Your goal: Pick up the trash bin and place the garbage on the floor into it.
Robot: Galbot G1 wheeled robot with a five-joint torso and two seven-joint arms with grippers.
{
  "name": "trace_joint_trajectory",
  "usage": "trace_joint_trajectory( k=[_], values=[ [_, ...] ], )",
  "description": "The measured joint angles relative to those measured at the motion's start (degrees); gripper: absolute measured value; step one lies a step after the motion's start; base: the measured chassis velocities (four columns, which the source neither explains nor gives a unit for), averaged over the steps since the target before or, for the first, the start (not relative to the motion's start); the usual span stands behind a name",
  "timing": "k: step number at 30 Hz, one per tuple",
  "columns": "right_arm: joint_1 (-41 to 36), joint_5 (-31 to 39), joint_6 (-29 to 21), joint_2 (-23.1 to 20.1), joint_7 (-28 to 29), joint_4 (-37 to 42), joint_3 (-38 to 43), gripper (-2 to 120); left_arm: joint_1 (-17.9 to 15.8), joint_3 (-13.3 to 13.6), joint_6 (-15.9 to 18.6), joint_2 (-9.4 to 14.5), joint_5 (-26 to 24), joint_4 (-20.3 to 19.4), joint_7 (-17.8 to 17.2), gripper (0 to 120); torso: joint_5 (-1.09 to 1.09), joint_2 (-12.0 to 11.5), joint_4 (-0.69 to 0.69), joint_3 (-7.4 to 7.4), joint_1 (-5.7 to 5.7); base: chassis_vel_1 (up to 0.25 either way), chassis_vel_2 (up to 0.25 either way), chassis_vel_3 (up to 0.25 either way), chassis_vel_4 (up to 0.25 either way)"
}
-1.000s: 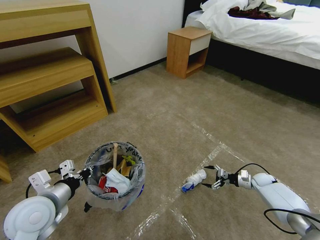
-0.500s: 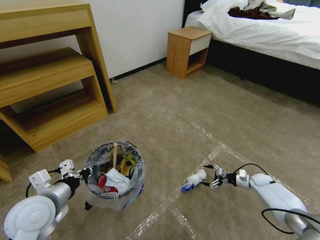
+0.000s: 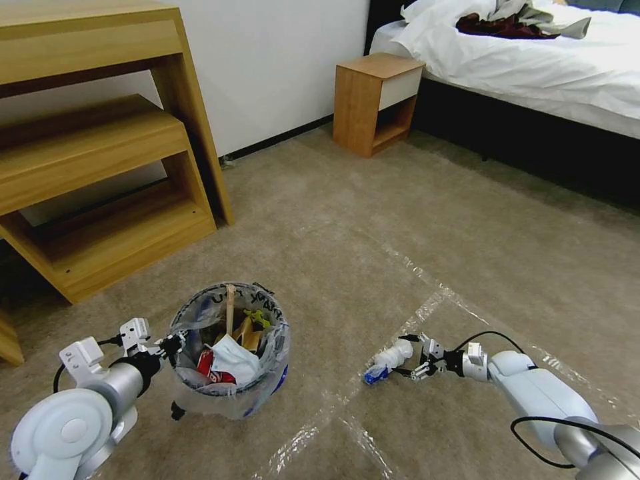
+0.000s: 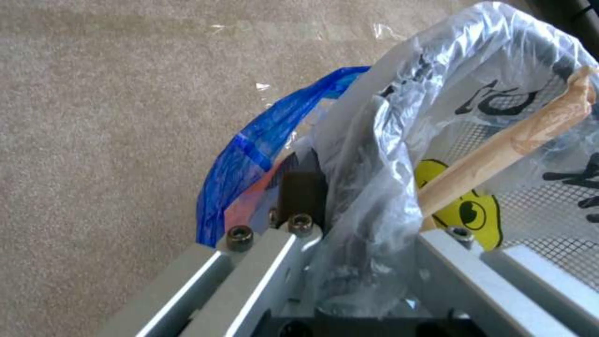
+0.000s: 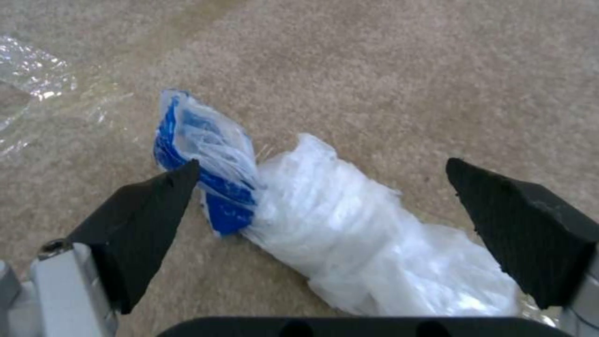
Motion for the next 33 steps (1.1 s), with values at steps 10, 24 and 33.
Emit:
trace_joint_trajectory(
  k=[10,24,33],
  values=[
    [-0.2,0.0,-0.3,1.3,0.0,-1.4,0.0,100,-0.3,0.5,-0.1,-0.1,0.1,0.8,0.2,0,-0.01,0.0,0.0,0.0,0.0,0.0,0.0,0.0,0.0],
    [-0.4,0.0,-1.8,2.4,1.6,-3.5,0.1,100,-0.7,0.8,-0.1,-0.3,0.4,1.4,0.6,0,0.0,0.0,0.0,0.0,0.0,0.0,0.0,0.0,0.0],
    [-0.4,-0.3,-3.0,4.2,5.8,-4.7,0.1,100,-0.7,0.7,-0.2,-0.3,0.7,1.6,0.9,0,0.0,0.0,0.0,0.0,0.0,0.0,0.0,0.0,0.0]
  ],
)
